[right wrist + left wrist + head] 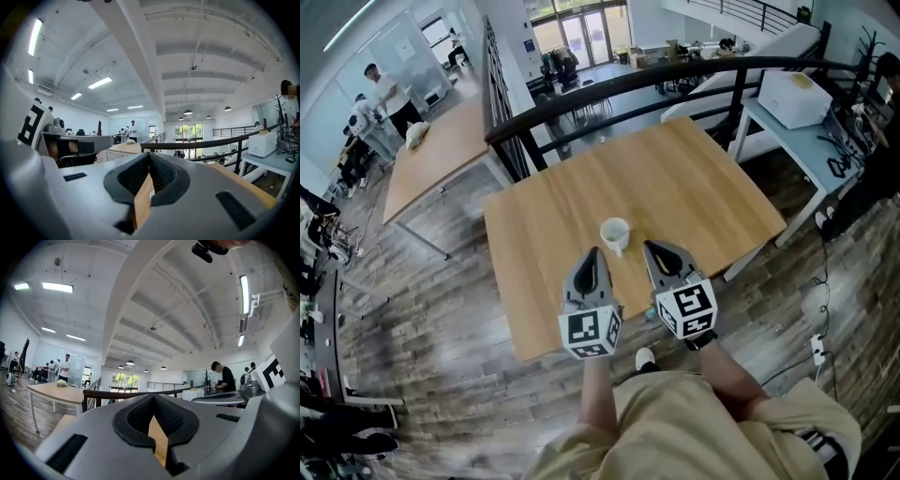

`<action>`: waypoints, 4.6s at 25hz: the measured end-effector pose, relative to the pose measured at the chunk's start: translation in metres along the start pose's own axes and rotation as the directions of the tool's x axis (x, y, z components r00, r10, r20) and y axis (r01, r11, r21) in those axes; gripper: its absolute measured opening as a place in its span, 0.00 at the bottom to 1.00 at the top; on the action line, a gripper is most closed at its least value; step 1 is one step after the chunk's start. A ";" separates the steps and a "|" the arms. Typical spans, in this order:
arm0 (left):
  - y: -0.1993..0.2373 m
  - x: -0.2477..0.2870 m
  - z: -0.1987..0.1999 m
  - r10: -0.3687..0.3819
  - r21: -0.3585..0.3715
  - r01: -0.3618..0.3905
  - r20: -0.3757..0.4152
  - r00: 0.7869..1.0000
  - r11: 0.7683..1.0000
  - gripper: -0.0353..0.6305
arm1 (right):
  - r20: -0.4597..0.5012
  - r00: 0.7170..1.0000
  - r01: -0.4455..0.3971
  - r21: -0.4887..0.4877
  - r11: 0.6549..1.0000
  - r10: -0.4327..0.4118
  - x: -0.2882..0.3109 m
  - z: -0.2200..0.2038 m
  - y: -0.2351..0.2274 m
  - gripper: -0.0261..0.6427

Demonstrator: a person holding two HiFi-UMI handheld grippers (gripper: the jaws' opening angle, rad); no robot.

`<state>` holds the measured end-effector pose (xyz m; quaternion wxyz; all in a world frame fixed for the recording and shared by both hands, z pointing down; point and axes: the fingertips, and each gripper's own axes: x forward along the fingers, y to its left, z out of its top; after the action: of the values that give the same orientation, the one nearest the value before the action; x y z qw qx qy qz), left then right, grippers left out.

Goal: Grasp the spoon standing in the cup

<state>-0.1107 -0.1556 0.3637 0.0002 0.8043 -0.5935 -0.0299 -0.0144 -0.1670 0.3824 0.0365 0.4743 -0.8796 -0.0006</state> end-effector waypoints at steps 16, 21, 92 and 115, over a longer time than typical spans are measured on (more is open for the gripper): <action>0.050 0.088 -0.047 -0.021 -0.022 0.020 -0.061 0.998 1.000 0.06 | -0.109 0.994 -0.013 0.024 1.000 0.015 0.107 -0.050 -0.046 0.06; 0.060 0.114 -0.076 0.003 -0.041 -0.008 -0.116 0.993 0.999 0.06 | -0.180 0.983 -0.019 0.046 0.999 0.027 0.130 -0.083 -0.067 0.06; 0.102 0.145 -0.156 0.102 -0.027 -0.113 -0.264 0.959 0.993 0.06 | -0.390 0.920 0.049 0.181 0.982 0.026 0.196 -0.189 -0.077 0.06; 0.093 0.110 -0.042 0.098 0.079 -0.091 -0.090 0.991 0.993 0.06 | -0.060 0.995 0.079 0.076 0.994 -0.075 0.142 -0.027 -0.077 0.06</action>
<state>-0.1648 -0.2894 0.4036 -0.0003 0.7752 -0.6310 0.0302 -0.0259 -0.3271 0.4161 0.0429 0.5088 -0.8586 0.0461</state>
